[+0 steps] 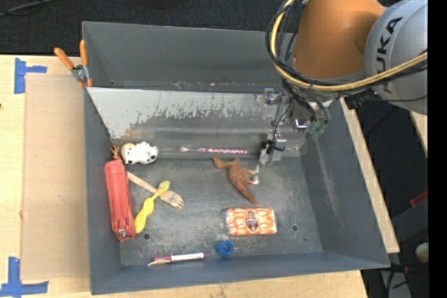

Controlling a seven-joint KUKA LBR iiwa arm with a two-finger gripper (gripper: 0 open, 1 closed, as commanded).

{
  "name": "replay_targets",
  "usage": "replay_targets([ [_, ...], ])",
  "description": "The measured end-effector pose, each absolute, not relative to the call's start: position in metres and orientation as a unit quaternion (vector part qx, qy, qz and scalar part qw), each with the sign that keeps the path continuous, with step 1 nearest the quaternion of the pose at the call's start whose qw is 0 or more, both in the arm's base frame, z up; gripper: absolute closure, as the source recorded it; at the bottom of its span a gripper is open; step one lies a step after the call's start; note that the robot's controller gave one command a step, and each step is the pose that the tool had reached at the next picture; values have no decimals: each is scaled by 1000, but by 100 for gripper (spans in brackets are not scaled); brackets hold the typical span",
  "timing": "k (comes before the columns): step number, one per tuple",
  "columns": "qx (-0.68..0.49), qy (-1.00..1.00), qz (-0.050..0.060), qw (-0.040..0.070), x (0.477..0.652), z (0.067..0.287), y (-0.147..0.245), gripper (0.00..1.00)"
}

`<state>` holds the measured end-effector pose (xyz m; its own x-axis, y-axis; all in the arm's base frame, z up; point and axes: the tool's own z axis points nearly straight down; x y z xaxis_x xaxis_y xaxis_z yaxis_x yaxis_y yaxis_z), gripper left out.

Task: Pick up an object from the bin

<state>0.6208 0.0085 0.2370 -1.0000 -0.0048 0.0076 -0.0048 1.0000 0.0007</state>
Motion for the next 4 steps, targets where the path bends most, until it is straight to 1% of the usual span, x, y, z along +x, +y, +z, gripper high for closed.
replay_targets([
  [1,2,-1000,0,0,622,242,8,0],
  [2,-38,-999,-1,1,605,208,-41,0],
  [3,-59,-998,-2,-1,589,195,-35,0],
  [4,15,-1000,-1,-3,601,108,-45,0],
])
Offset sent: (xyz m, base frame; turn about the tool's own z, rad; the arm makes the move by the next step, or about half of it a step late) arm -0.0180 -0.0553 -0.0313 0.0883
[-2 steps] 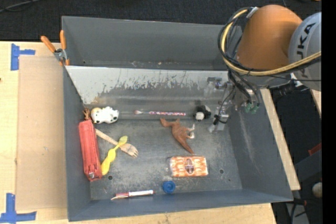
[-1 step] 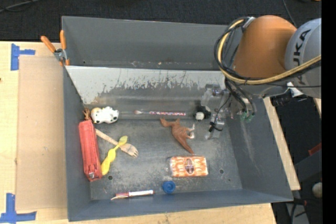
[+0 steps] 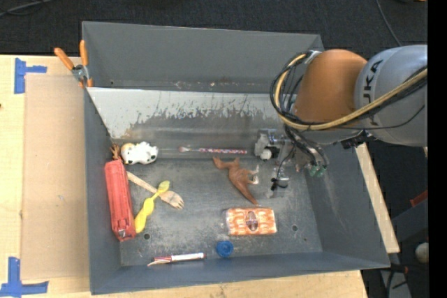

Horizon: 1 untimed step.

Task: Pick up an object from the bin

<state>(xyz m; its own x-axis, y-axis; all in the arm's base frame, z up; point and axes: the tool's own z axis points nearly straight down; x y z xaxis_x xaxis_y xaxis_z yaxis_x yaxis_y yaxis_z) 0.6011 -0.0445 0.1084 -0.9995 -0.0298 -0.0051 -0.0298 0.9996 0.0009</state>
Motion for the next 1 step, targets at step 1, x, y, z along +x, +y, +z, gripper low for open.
replay_targets([
  [1,48,999,2,4,562,74,-22,0],
])
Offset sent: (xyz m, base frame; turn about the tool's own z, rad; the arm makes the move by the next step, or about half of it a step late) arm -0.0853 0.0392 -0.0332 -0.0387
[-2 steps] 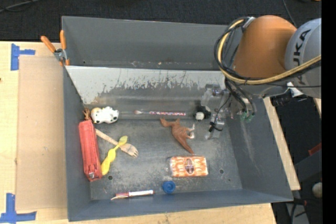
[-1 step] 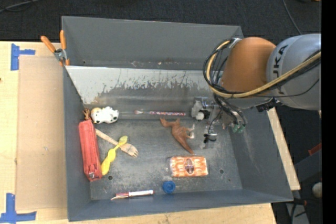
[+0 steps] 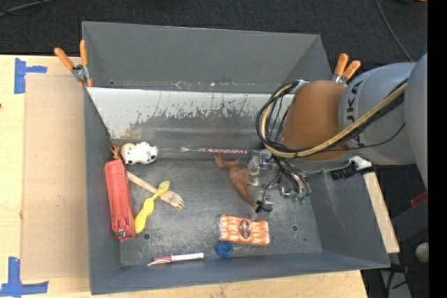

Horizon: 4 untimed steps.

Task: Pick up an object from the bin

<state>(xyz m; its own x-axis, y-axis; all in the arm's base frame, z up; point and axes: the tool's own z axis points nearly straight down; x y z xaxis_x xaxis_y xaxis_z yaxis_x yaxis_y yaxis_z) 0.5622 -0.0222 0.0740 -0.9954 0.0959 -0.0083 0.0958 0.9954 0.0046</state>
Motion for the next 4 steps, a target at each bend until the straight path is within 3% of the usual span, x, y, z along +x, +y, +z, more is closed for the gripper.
replay_targets([
  [1,-35,999,1,0,515,74,-5,100],
  [2,-35,999,1,0,515,74,-5,0],
  [3,-35,999,1,0,515,74,-5,0],
  [4,-24,1000,1,2,483,100,11,0],
])
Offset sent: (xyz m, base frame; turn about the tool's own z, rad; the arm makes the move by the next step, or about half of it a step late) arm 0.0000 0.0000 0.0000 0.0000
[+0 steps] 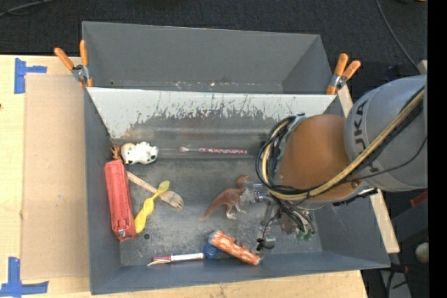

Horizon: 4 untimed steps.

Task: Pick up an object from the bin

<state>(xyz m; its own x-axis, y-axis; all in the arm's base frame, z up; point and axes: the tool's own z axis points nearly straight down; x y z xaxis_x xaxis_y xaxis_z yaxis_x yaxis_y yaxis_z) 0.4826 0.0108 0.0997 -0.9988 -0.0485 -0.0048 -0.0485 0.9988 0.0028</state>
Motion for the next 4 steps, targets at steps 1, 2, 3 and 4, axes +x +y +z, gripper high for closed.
replay_targets([
  [1,21,1000,1,5,472,112,15,0],
  [2,-115,993,1,7,474,115,25,0],
  [3,-172,985,1,5,476,129,41,0],
  [4,-259,966,0,6,480,154,63,0],
])
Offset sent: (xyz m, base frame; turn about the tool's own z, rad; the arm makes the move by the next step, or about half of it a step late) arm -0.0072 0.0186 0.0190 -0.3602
